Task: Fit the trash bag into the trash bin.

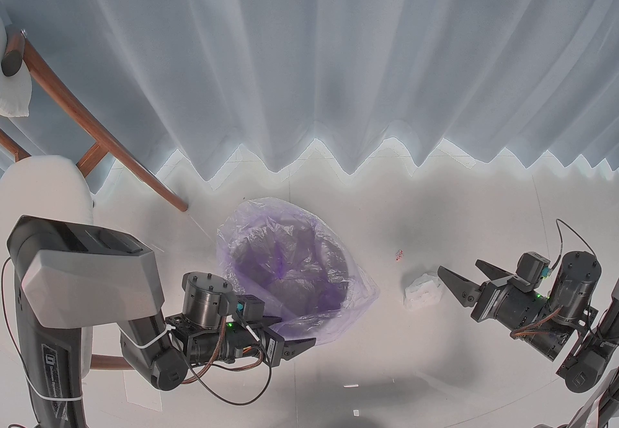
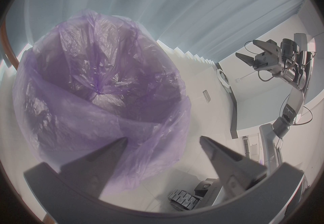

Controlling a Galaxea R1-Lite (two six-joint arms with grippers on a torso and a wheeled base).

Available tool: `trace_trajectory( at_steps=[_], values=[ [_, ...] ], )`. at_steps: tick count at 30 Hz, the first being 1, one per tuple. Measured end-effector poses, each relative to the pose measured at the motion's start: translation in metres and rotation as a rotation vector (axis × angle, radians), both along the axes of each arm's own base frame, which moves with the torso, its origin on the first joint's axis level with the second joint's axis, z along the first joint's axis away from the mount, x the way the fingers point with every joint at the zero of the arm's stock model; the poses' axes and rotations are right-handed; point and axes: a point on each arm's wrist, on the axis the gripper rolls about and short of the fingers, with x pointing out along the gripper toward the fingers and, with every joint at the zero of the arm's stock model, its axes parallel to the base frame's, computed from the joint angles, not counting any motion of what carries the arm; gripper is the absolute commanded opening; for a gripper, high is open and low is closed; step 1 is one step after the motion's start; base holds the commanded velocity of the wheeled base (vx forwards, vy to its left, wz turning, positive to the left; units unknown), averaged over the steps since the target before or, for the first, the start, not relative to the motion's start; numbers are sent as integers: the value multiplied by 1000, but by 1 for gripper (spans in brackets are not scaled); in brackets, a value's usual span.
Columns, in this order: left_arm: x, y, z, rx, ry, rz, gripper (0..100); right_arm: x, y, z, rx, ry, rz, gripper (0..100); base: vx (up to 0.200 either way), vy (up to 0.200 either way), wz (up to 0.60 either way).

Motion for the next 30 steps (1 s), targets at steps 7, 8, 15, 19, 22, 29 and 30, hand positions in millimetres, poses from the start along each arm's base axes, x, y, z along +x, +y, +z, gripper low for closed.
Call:
trace_trajectory(
  at_steps=[7,8,15,19,22,29,30],
  values=[
    [-2,-2,3,-1,-6,-9,0,-1,0,-1,-1,4,0,100,0,0,0],
    [-3,-1,5,-4,-11,-9,0,-1,0,-1,-2,5,0,100,0,0,0],
    [-23,5,11,42,-31,-61,0,0,0,-1,-3,7,1,100,0,0,0],
    [-44,12,5,103,-30,-129,0,0,0,-2,-4,8,1,100,0,0,0],
    [-55,13,-1,126,-16,-163,0,0,0,-2,-6,9,2,100,0,0,0],
    [-60,6,-25,155,17,-200,0,0,0,-2,-7,9,2,100,0,0,0],
    [-60,4,-28,160,21,-202,0,0,0,-2,-7,9,3,100,0,0,0]
  ],
)
